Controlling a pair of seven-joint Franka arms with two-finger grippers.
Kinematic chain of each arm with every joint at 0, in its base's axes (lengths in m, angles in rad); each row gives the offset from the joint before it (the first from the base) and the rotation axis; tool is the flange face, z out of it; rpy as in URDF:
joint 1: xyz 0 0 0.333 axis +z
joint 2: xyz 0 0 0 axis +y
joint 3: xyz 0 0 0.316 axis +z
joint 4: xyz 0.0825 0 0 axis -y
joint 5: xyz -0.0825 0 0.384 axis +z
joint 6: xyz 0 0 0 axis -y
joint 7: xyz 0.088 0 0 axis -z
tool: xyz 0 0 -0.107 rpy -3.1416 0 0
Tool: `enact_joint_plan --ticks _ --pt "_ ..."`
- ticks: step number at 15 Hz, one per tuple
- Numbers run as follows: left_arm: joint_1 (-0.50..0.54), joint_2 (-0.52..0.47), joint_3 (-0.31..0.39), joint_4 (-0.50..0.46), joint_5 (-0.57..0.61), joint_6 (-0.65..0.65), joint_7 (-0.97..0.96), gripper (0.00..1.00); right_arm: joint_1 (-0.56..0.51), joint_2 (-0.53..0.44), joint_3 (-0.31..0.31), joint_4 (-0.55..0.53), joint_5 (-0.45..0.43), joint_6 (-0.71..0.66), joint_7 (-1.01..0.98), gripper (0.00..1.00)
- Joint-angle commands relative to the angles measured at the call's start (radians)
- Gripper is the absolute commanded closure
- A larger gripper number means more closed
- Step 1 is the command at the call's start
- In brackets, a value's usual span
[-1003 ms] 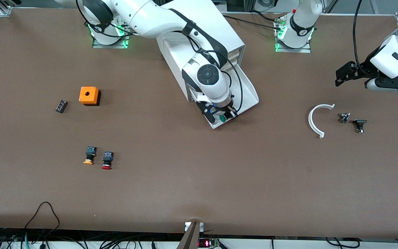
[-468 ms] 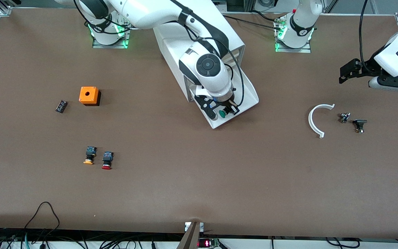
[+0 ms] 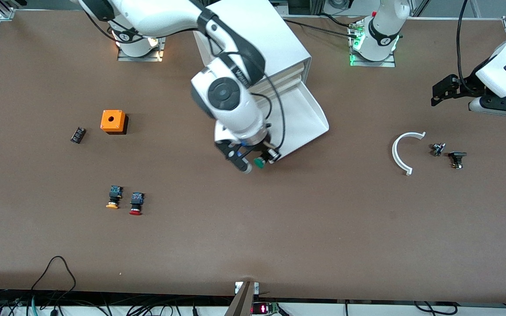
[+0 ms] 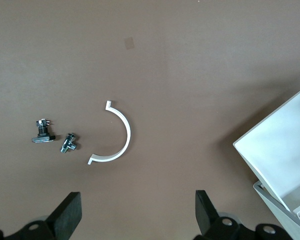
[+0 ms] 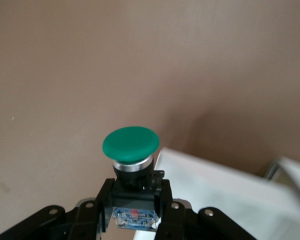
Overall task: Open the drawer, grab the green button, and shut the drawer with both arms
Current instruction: 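Lift the green button out of the drawer with the right gripper, then set the green button beside the red and yellow buttons with the right gripper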
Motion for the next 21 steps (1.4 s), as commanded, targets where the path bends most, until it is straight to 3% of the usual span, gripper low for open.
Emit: enact_joint_plan --ticks 1,4,8,12,16,21 --pt "-0.011 -0.002 0.009 0.004 0.013 -0.015 0.009 0.00 -0.087 -0.033 0.018 0.002 0.035 -0.077 -0.215 1.00" --pt "-0.011 -0.003 0.009 0.004 0.010 -0.020 0.007 0.00 -0.196 -0.037 0.017 0.002 0.142 -0.133 -0.466 1.00" --pt "-0.011 -0.002 0.007 0.004 0.010 -0.021 0.007 0.00 -0.304 -0.035 0.014 -0.006 0.151 -0.159 -0.765 1.00" --pt "-0.013 -0.005 0.001 0.006 0.005 -0.033 0.004 0.00 -0.351 -0.027 0.009 -0.057 0.110 -0.154 -1.016 1.00" --pt "-0.013 -0.005 -0.028 0.018 0.005 -0.066 -0.091 0.00 -0.377 0.006 0.009 -0.120 -0.043 -0.099 -1.068 1.00" --pt "-0.011 -0.003 -0.036 0.026 0.005 -0.070 -0.094 0.00 -0.454 0.026 0.009 -0.248 -0.045 0.031 -1.147 1.00"
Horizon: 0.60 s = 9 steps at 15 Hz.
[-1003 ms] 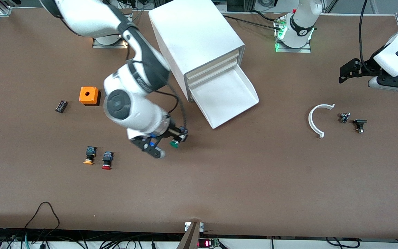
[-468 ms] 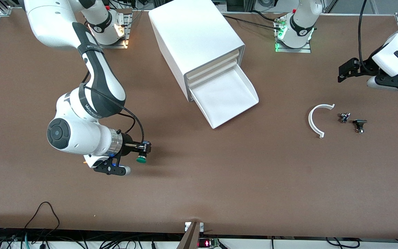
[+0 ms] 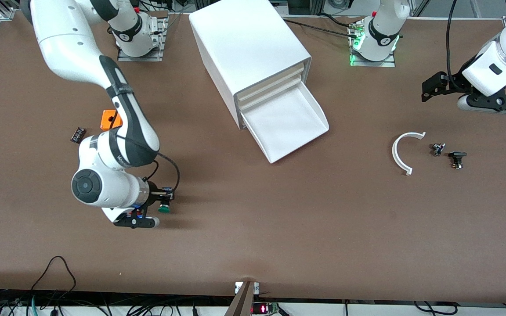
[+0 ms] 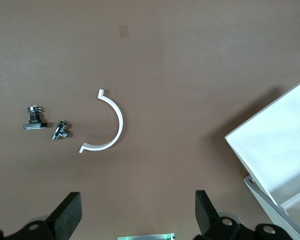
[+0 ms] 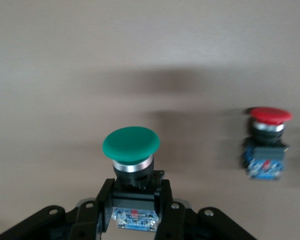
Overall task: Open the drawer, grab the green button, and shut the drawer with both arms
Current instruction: 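Set the green button beside the red and yellow buttons with the right gripper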
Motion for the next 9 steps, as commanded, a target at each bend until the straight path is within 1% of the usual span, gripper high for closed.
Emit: enact_joint_plan --ticks 1,3,7,8,9 --pt "-0.002 -0.002 -0.003 0.019 0.005 -0.023 -0.016 0.00 -0.029 -0.017 0.012 -0.085 -0.002 0.074 -0.035 1.00" --pt "-0.001 -0.002 -0.003 0.017 0.005 -0.024 -0.016 0.00 -0.048 0.012 0.012 -0.114 -0.004 0.133 -0.038 1.00" --pt "-0.001 -0.002 -0.003 0.019 0.005 -0.024 -0.016 0.00 -0.049 0.038 0.014 -0.121 -0.001 0.154 -0.035 1.00" --pt "-0.002 -0.004 -0.003 0.019 0.005 -0.024 -0.016 0.00 -0.049 0.044 0.014 -0.119 -0.001 0.154 -0.026 0.84" --pt "-0.002 -0.004 -0.006 0.019 0.005 -0.026 -0.023 0.00 -0.049 0.044 0.014 -0.118 -0.001 0.153 -0.024 0.46"
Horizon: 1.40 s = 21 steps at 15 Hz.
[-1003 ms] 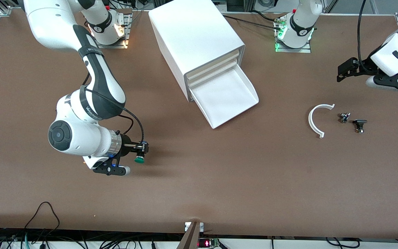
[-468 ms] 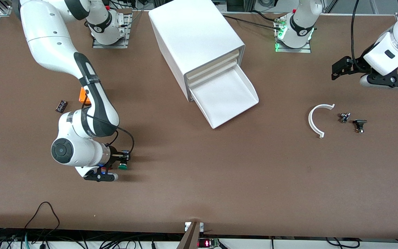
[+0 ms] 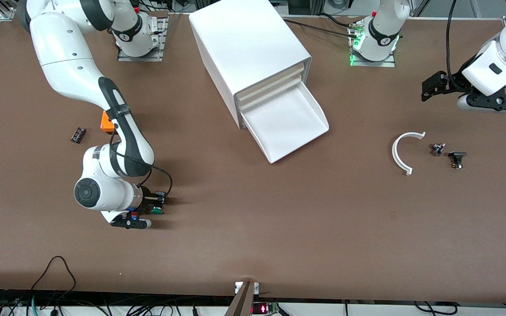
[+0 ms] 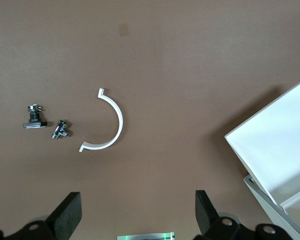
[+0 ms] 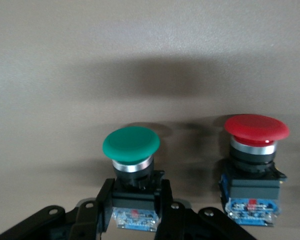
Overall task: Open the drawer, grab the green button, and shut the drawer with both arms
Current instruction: 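Set the green button beside the red and yellow buttons with the right gripper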
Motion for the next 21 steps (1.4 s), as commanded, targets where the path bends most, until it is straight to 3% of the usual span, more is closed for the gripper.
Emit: enact_joint_plan --ticks 1,5,8,10,14,19,21 --pt "-0.004 -0.004 -0.015 0.018 0.004 -0.025 -0.044 0.00 -0.011 -0.013 0.013 -0.007 -0.001 0.008 0.003 0.01" --pt "-0.004 0.027 -0.096 0.025 -0.015 -0.013 -0.199 0.00 -0.029 -0.069 0.013 0.008 -0.015 -0.006 -0.022 0.00" --pt "-0.004 0.126 -0.159 0.050 -0.008 0.050 -0.353 0.00 -0.032 -0.140 0.013 0.002 -0.067 -0.029 -0.032 0.00" --pt "-0.004 0.186 -0.169 0.073 -0.008 0.054 -0.416 0.00 -0.043 -0.196 0.009 -0.013 -0.071 -0.064 -0.077 0.00" --pt "-0.028 0.284 -0.173 0.064 -0.011 0.168 -0.544 0.00 -0.047 -0.315 -0.063 -0.047 -0.073 -0.111 -0.143 0.00" --pt "-0.082 0.429 -0.176 0.051 -0.015 0.225 -0.770 0.00 -0.047 -0.537 -0.114 -0.249 -0.074 -0.127 -0.144 0.00" --pt "-0.141 0.444 -0.175 0.024 -0.001 0.299 -0.885 0.00 -0.047 -0.615 -0.123 -0.301 -0.074 -0.136 -0.144 0.00"
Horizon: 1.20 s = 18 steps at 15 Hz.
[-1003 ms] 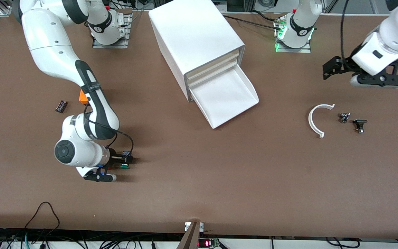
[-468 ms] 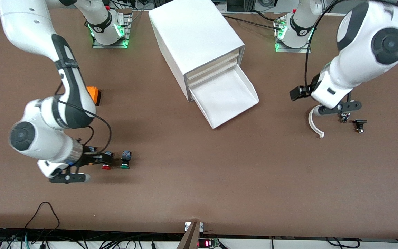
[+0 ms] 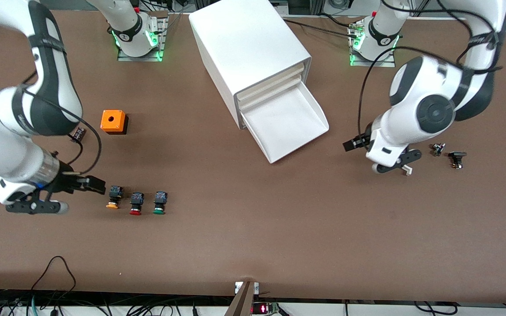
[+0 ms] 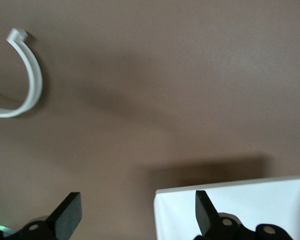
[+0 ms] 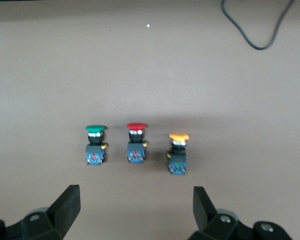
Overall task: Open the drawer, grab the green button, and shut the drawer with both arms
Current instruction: 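Push the drawer closed with the left gripper while the right gripper withdraws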
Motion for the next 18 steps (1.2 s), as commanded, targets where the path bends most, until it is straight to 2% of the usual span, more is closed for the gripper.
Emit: enact_joint_plan --ticks 1,3,6,8,10,13,15,18 --pt "-0.077 0.031 0.003 -0.032 0.007 0.098 -0.174 0.00 0.002 -0.183 -0.010 -0.163 -0.015 -0.018 -0.010 0.00" --pt "-0.091 0.023 -0.001 -0.130 0.007 0.223 -0.208 0.00 0.004 -0.257 -0.016 -0.199 -0.015 -0.072 0.003 0.00" --pt "-0.155 0.033 -0.001 -0.179 0.028 0.316 -0.332 0.00 0.001 -0.343 -0.019 -0.205 -0.016 -0.168 0.004 0.00" --pt "-0.196 0.048 -0.002 -0.199 0.167 0.359 -0.449 0.00 -0.034 -0.380 -0.016 -0.205 -0.025 -0.210 0.004 0.00" --pt "-0.221 0.080 -0.002 -0.202 0.250 0.412 -0.520 0.00 -0.059 -0.410 -0.007 -0.205 -0.025 -0.254 0.004 0.00" --pt "-0.224 0.097 -0.005 -0.248 0.266 0.515 -0.520 0.00 -0.097 -0.470 0.040 -0.206 -0.026 -0.309 0.006 0.00" --pt "-0.232 0.112 -0.005 -0.277 0.264 0.593 -0.531 0.00 -0.102 -0.492 0.042 -0.211 -0.025 -0.340 0.006 0.00" --pt "-0.237 0.128 -0.007 -0.279 0.264 0.603 -0.531 0.00 -0.101 -0.536 0.045 -0.272 -0.025 -0.325 0.003 0.00"
